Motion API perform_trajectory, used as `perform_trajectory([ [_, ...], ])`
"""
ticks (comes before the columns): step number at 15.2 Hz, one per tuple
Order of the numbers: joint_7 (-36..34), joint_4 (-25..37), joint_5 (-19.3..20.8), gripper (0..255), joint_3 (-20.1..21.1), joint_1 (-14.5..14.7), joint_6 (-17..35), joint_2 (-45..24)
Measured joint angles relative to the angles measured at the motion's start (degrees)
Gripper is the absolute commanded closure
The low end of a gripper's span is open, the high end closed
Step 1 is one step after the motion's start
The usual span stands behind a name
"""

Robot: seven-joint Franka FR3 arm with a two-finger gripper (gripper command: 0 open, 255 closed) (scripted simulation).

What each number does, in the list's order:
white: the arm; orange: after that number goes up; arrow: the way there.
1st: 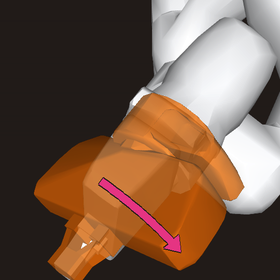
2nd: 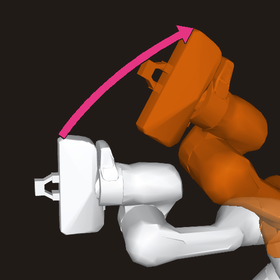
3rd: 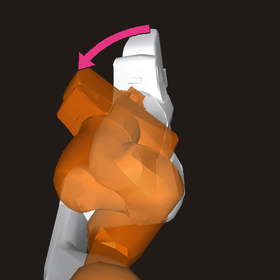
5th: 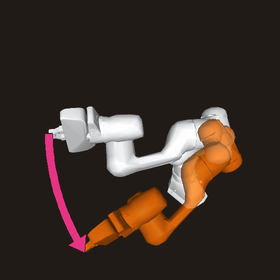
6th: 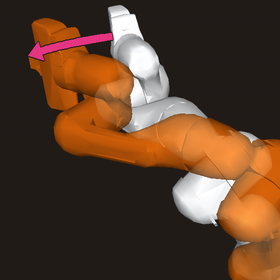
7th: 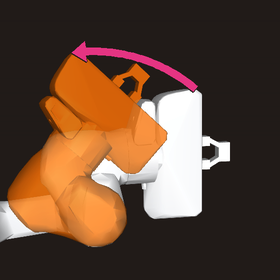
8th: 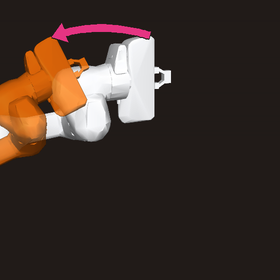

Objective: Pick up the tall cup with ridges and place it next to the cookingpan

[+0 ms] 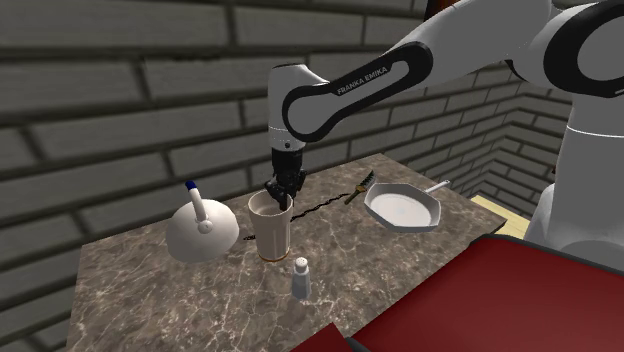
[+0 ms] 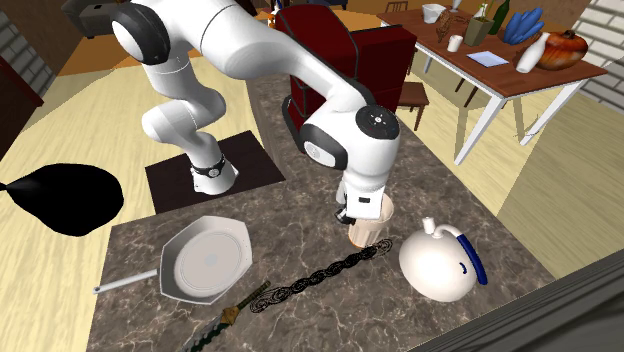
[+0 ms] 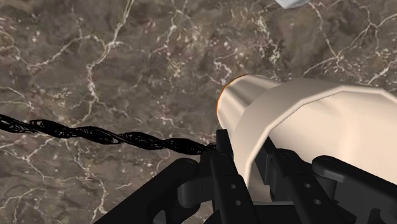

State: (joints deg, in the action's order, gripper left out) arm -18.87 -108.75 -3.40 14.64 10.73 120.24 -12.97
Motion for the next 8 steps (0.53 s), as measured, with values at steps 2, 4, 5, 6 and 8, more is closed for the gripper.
perform_trajectory([
  [2,-0.1,0.6,0.0,255,0.0,0.0,-0.9,0.3],
  [4,0.0,1.3,-0.1,255,0.0,-0.1,-2.1,0.8],
  [5,-0.2,1.8,-0.2,255,0.1,0.0,-2.9,1.1],
  [6,-0.1,2.0,-0.3,255,0.1,-0.1,-3.4,1.4],
  [8,-0.1,3.3,-0.3,255,0.1,-0.2,-5.1,1.8],
])
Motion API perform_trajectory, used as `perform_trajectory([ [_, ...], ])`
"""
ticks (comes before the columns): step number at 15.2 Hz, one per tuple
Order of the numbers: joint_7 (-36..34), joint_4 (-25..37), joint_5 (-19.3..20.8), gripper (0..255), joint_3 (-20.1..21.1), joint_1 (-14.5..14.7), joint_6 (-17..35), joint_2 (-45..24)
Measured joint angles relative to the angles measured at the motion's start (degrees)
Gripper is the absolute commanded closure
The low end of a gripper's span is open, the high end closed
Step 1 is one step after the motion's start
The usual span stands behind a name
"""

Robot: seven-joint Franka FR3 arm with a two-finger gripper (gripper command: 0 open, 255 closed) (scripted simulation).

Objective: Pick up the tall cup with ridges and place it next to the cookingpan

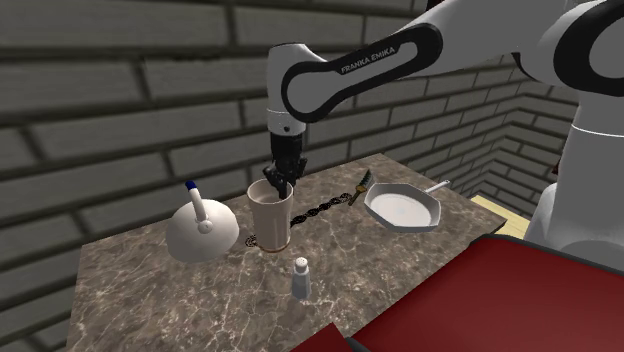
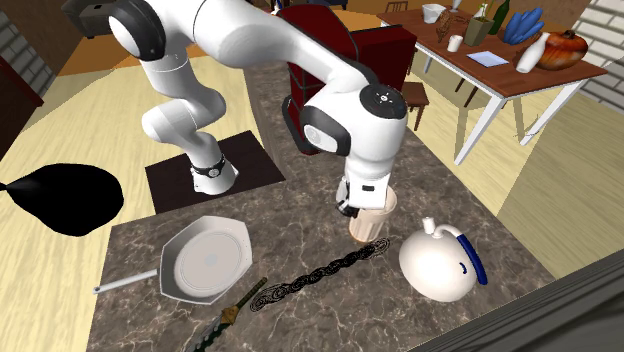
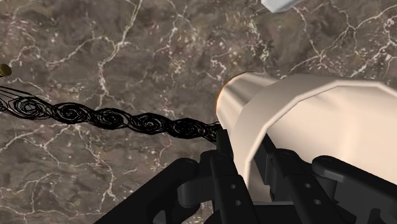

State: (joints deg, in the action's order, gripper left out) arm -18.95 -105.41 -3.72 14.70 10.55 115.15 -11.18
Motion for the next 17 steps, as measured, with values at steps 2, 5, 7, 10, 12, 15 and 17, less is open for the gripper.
perform_trajectory([
  [2,0.0,0.6,-0.1,255,0.0,0.0,-1.1,0.6],
  [5,-0.1,1.9,-0.3,255,0.1,-0.1,-3.2,1.3],
  [7,-0.3,3.1,-0.3,255,0.1,0.0,-4.6,1.6],
  [10,-0.3,5.0,-0.3,255,0.1,-0.1,-6.9,1.9],
  [12,-0.4,6.4,-0.3,255,0.1,-0.2,-8.4,2.1],
  [15,-0.6,8.5,-0.3,255,0.1,-0.2,-10.7,2.3],
  [17,-0.7,9.7,-0.4,255,0.1,-0.2,-12.1,2.4],
])
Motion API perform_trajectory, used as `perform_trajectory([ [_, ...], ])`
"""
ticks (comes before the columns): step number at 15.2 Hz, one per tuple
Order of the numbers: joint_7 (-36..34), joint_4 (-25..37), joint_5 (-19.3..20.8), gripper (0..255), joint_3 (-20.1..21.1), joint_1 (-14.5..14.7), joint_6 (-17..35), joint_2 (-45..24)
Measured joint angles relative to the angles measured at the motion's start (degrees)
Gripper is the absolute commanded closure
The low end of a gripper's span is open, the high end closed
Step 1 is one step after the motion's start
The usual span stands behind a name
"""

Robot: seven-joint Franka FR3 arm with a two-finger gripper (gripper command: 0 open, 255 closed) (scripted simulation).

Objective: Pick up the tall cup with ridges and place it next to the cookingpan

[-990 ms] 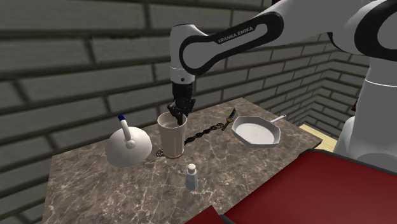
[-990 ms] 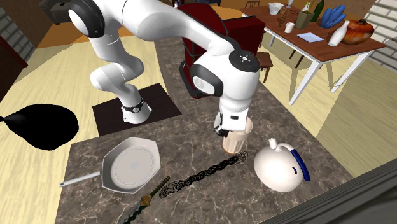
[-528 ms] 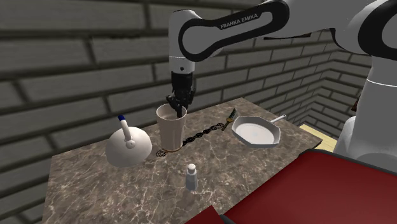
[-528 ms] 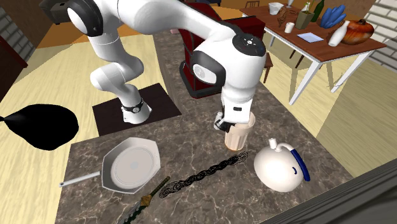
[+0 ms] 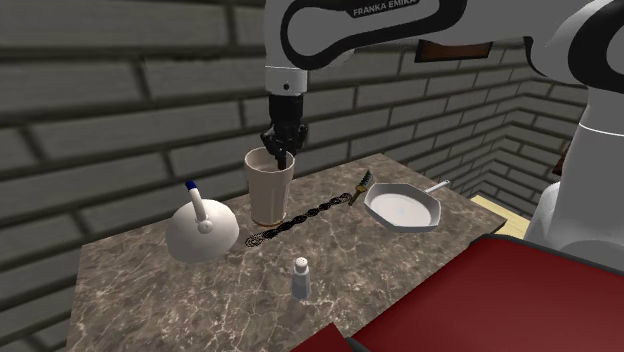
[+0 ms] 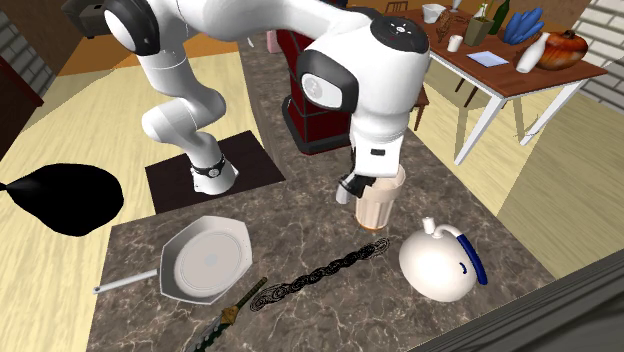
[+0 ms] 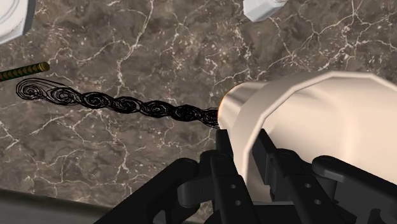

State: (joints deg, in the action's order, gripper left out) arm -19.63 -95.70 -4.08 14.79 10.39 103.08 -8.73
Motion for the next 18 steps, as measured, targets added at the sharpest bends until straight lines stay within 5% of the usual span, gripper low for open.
perform_trajectory([
  [18,-1.6,16.2,0.6,255,0.2,0.4,-14.4,-1.7],
])
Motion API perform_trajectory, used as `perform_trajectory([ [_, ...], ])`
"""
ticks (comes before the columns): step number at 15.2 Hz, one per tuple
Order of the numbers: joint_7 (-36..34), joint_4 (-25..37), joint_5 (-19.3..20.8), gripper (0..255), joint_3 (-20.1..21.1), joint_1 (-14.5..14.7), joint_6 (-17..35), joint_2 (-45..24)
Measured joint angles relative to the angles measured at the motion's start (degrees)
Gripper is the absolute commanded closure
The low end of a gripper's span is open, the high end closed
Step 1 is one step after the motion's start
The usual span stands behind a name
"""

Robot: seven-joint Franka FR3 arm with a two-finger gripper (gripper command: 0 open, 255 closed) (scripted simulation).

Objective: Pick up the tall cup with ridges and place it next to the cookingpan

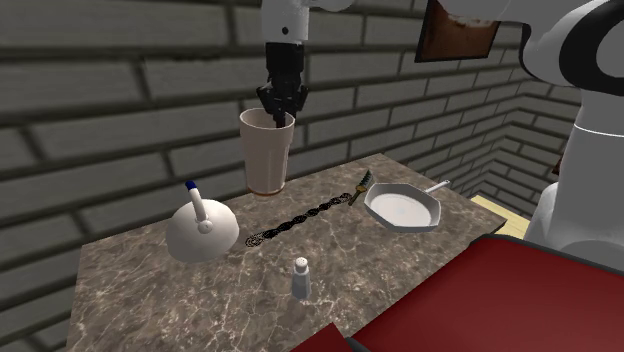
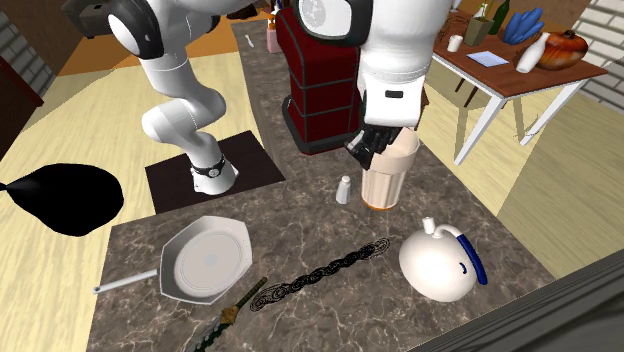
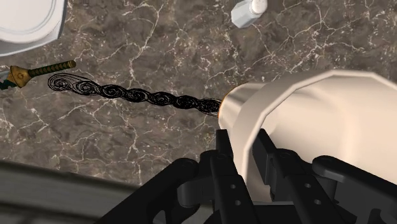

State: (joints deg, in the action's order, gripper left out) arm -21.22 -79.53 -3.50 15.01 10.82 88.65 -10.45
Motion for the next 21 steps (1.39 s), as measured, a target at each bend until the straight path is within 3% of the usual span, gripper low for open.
perform_trajectory([
  [5,0.0,3.8,0.1,255,-0.1,-0.1,-3.3,-0.5],
  [14,12.1,-9.0,-1.8,255,-5.1,-7.2,0.8,7.2],
  [21,21.8,-14.2,-1.9,255,-9.7,-12.1,2.1,10.2],
])
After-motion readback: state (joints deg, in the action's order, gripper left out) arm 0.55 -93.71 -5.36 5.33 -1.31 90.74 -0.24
